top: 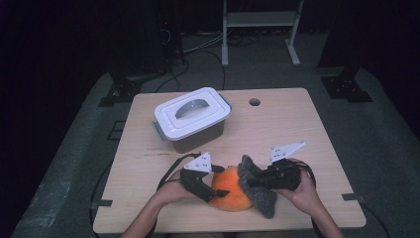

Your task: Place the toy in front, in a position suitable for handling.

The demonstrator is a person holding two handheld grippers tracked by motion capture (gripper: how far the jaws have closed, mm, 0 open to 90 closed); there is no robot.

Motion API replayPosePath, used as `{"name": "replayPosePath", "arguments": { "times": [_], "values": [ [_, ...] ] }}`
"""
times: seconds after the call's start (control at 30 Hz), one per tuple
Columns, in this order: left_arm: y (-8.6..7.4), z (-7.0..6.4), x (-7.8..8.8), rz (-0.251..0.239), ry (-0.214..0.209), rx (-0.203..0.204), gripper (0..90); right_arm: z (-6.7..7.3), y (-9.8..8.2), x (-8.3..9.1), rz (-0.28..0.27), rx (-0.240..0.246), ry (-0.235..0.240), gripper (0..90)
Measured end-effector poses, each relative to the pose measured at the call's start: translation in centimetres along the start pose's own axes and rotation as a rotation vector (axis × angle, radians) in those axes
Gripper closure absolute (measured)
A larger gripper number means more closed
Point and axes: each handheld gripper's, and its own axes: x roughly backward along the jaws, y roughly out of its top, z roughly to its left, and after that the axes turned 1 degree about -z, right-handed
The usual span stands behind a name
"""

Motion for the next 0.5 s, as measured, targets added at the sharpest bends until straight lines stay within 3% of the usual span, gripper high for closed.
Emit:
{"name": "replayPosePath", "arguments": {
  "times": [0.1,0.17,0.27,0.33,0.4,0.5],
  "values": [
    [0.0,-0.1,0.0,0.002,-0.006,-0.008,18.7,-0.7,-0.5,0.4,-0.002,-0.016,-0.014,75.2],
    [0.1,-0.4,-0.3,0.033,0.026,-0.048,23.3,-1.1,-0.8,0.5,0.000,-0.028,-0.026,75.2],
    [0.0,-0.4,-0.4,0.041,0.054,-0.035,30.6,-1.1,-0.7,0.8,0.000,-0.042,-0.034,75.2],
    [0.1,-0.4,-0.4,0.040,0.063,-0.024,31.5,-0.6,-0.2,1.0,-0.006,-0.020,-0.054,75.2],
    [0.2,-0.4,-0.5,0.038,0.071,-0.011,31.5,0.2,0.5,1.1,-0.041,-0.001,-0.028,75.2],
    [0.2,-0.4,-0.7,0.034,0.082,0.000,30.8,1.3,1.2,0.6,-0.031,0.041,-0.023,74.7]
  ]
}}
